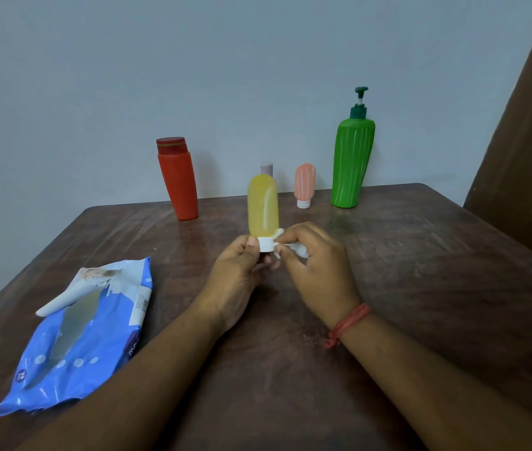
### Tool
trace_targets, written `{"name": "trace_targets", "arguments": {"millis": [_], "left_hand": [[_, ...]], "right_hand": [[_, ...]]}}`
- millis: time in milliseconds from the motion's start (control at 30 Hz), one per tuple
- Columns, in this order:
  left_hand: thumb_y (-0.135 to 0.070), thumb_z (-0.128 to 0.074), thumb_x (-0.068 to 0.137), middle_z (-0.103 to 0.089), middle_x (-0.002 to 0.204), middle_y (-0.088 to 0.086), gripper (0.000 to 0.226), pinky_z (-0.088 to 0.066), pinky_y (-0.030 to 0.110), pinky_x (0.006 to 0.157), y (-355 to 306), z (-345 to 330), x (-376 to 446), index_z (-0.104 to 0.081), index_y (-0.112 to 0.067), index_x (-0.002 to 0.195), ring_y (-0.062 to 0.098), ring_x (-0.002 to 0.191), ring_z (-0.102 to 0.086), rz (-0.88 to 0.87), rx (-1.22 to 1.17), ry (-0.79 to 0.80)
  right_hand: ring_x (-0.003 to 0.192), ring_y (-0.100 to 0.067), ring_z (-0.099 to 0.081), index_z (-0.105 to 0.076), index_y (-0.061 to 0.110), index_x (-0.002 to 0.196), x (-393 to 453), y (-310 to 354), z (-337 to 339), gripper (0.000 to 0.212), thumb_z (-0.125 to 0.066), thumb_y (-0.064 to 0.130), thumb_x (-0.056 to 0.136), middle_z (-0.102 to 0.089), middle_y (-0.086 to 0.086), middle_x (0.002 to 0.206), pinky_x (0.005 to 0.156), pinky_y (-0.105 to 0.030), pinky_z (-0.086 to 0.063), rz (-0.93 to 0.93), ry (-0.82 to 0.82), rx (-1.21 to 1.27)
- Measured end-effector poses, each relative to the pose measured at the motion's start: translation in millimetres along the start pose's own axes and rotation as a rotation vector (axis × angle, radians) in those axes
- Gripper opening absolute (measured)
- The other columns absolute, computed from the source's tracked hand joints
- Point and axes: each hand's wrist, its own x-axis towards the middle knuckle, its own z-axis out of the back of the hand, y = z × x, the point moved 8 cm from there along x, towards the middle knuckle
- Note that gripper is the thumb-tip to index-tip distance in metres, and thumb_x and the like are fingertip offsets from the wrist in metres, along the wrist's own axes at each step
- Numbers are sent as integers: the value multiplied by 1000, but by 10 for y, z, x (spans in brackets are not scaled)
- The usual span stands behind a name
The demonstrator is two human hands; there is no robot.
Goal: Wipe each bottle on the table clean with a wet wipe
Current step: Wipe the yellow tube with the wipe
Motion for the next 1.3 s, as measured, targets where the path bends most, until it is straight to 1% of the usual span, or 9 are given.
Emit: {"name": "trace_targets", "arguments": {"millis": [133, 367, 567, 633, 767, 833, 1000, 1200, 1300], "left_hand": [[-23, -36, 107, -71, 120, 4, 35, -54, 28, 86, 16, -31, -9, -64, -6, 118, 10, 97, -68, 12, 0, 10], [-14, -38, 108, -65, 129, 21, 30, -52, 47, 102, 43, 33, -1, -49, -1, 132, 36, 121, -62, 40, -44, -53], [-34, -51, 97, -67, 121, 21, 50, -50, 50, 99, 8, -38, -28, -50, -3, 136, 33, 109, -67, 1, -32, 0], [-34, -52, 98, -65, 126, 23, 48, -47, 51, 105, 18, -26, -14, -55, -3, 135, 37, 117, -62, 25, -68, 21], [-31, -57, 94, -70, 104, 12, 37, -50, 44, 101, -10, 6, -5, -63, -4, 118, 27, 104, -64, 18, -182, 15], [-30, -58, 92, -71, 108, 12, 40, -48, 44, 105, -21, 1, -2, -63, -1, 120, 28, 108, -64, 16, -198, 27], [-27, -60, 90, -71, 122, 12, 41, -53, 37, 100, -66, -27, -24, -62, -2, 123, 25, 115, -67, -46, -44, 35], [-23, -60, 97, -68, 129, 2, 41, -53, 32, 99, -52, -114, -30, -55, -15, 137, 19, 122, -62, -69, 229, 129], [-24, -61, 100, -67, 128, 0, 43, -52, 32, 100, 30, -168, -47, -49, -23, 142, 19, 120, -62, -45, 380, 195]], "right_hand": [[86, -7, -64, -71, 9, 87, 2, -41, -5, 5, -73, 4, 86, -67, 3, 91, 74, -26, -53, -40, 10, 57], [88, -12, -63, -71, 8, 91, 8, 79, -34, 12, -71, -1, 83, -67, 0, 95, 77, -19, -49, 53, 18, -34], [88, -20, -63, -71, 8, 93, -16, 103, -101, 6, -70, 6, 87, -67, -2, 94, 76, -35, -52, 108, 48, -88], [90, -20, -63, -72, 9, 93, -2, 86, -50, 10, -73, 3, 85, -66, -2, 95, 78, -35, -53, 99, 3, -117], [91, -17, -64, -73, 7, 95, -34, 185, -105, 9, -72, 3, 87, -66, -3, 97, 80, -27, -51, 114, 57, -45], [89, -10, -64, -73, 10, 93, -11, 104, -75, 9, -72, 4, 87, -68, 1, 95, 79, -21, -50, 24, 23, -11], [87, -5, -65, -73, 13, 100, -48, -179, -51, 9, -70, 12, 92, -71, 5, 94, 75, -17, -50, -250, 29, 87], [88, -2, -63, -71, 15, 96, -27, -219, 49, 9, -68, 8, 91, -68, 7, 94, 73, -11, -47, -298, -67, 100], [90, -4, -63, -71, 10, 92, 44, -109, 155, 8, -69, 3, 90, -69, 3, 95, 78, -12, -47, -174, -126, 63]]}}
